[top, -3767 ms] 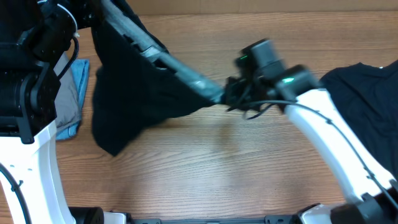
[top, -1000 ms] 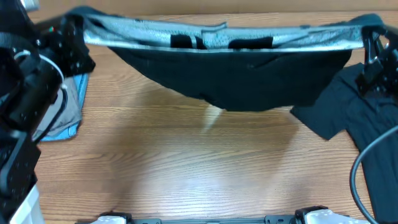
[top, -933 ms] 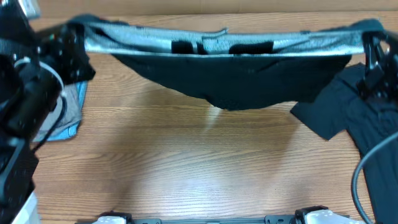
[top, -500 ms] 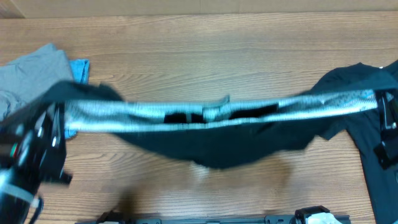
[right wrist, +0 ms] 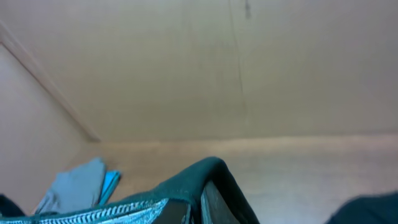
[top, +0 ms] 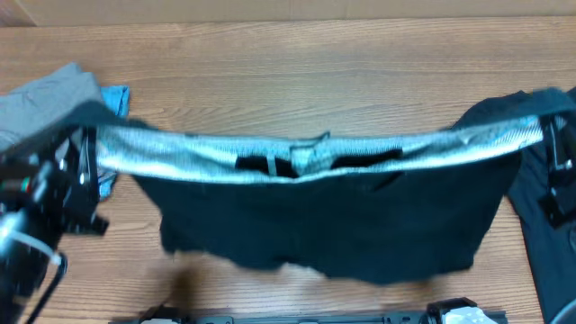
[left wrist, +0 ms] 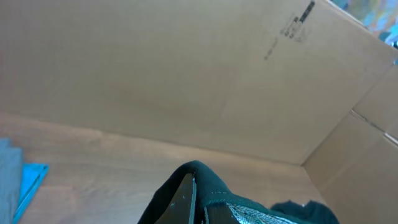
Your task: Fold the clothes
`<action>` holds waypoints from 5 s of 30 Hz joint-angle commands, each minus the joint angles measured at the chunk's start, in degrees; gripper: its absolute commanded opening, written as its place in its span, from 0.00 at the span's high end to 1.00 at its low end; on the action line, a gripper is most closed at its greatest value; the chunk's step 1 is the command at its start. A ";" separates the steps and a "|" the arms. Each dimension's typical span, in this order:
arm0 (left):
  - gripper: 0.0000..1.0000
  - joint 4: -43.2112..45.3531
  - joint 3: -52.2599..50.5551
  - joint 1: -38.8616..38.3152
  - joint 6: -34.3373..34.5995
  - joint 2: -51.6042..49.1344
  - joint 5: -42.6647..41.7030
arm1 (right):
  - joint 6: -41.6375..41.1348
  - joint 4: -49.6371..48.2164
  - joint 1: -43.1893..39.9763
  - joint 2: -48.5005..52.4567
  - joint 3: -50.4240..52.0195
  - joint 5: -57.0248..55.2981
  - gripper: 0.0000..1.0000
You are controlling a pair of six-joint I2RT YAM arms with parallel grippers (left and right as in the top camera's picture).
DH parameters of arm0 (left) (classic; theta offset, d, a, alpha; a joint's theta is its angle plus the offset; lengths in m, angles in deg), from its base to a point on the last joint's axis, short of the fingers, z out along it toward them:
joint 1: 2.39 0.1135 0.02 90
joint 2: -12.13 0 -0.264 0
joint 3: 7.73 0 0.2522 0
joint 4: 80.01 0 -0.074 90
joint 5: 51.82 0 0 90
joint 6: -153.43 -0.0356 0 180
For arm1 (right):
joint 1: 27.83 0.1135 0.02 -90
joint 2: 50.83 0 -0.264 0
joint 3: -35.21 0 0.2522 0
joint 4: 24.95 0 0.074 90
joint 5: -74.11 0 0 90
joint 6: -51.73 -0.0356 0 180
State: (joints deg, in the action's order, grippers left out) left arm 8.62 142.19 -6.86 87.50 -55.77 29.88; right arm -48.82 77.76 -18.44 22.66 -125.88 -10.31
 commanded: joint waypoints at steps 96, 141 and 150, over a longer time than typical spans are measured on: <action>0.96 -11.17 0.15 3.65 -3.52 4.57 -15.08 | -0.20 8.09 -0.63 -6.16 2.47 10.49 0.96; 0.96 -2.67 -9.42 1.92 -11.67 -52.52 2.29 | 15.08 -0.44 -1.99 33.38 25.86 22.75 0.96; 0.96 -6.14 -19.23 1.92 -11.21 -62.29 1.40 | 11.78 -10.25 -0.44 33.35 62.62 25.40 0.96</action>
State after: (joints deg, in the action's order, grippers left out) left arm 3.27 124.75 -5.15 77.80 -117.89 29.12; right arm -36.54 68.91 -19.45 58.20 -70.03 12.93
